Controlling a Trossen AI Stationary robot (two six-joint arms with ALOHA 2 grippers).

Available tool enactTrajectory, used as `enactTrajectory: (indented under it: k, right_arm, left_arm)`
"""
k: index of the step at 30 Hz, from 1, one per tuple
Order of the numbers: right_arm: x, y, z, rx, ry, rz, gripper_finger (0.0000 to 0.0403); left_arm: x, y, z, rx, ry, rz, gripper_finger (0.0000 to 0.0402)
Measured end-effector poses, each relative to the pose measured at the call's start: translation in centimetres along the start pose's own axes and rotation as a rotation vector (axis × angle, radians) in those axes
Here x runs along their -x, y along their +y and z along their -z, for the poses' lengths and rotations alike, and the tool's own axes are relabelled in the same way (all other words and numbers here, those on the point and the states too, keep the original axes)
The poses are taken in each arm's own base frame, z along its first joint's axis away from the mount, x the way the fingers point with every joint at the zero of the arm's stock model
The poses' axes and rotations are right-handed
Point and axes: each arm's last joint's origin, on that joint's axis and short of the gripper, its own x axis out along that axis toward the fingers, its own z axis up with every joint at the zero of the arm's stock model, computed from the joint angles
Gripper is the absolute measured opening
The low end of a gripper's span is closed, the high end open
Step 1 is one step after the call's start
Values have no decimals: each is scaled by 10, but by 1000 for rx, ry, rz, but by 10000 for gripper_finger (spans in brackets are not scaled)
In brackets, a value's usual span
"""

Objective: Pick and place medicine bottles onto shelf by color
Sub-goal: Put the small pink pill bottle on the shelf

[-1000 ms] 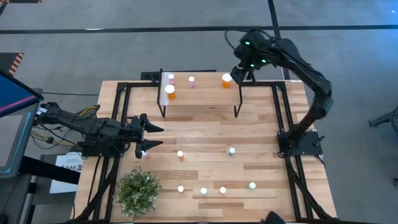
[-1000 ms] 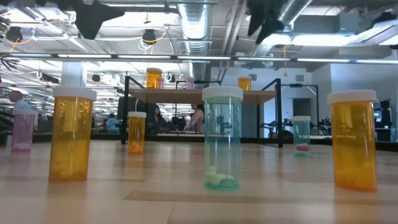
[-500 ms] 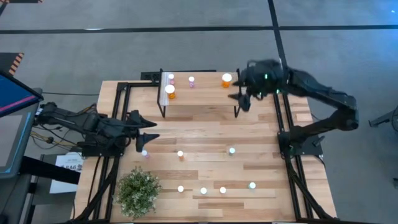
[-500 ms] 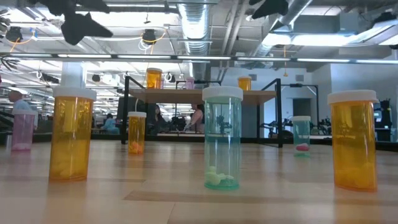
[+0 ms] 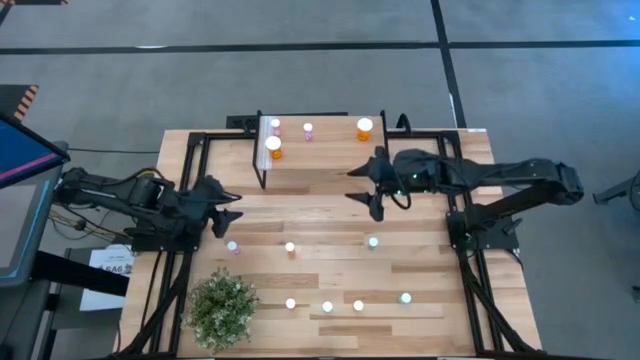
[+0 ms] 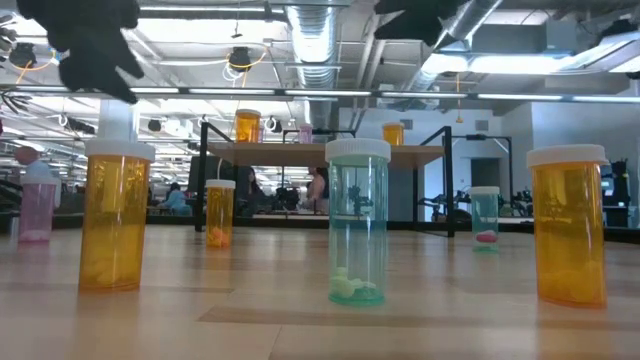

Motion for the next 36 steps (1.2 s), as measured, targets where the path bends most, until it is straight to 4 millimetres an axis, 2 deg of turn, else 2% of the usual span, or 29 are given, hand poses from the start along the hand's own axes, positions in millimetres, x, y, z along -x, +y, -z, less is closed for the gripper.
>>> enactTrajectory:
  k: [7, 16, 21, 28, 36]
  right_arm:
    - [-6, 8, 4, 38, -8, -27, 302]
    - [-5, 16, 5, 72, -5, -54, 302]
    - [-4, 21, 6, 82, 4, -73, 302]
    - [-4, 23, 6, 74, 1, -82, 302]
    - [-4, 23, 4, 53, -14, -82, 302]
  left_arm:
    - [-9, -1, 6, 21, 149, -19, 273]
    - [-53, -23, 18, -44, 476, -79, 273]
    - [-66, -31, 27, -79, 573, -112, 273]
    - [-67, -36, 39, -101, 618, -195, 273]
    - [-64, -45, 47, -119, 604, -180, 273]
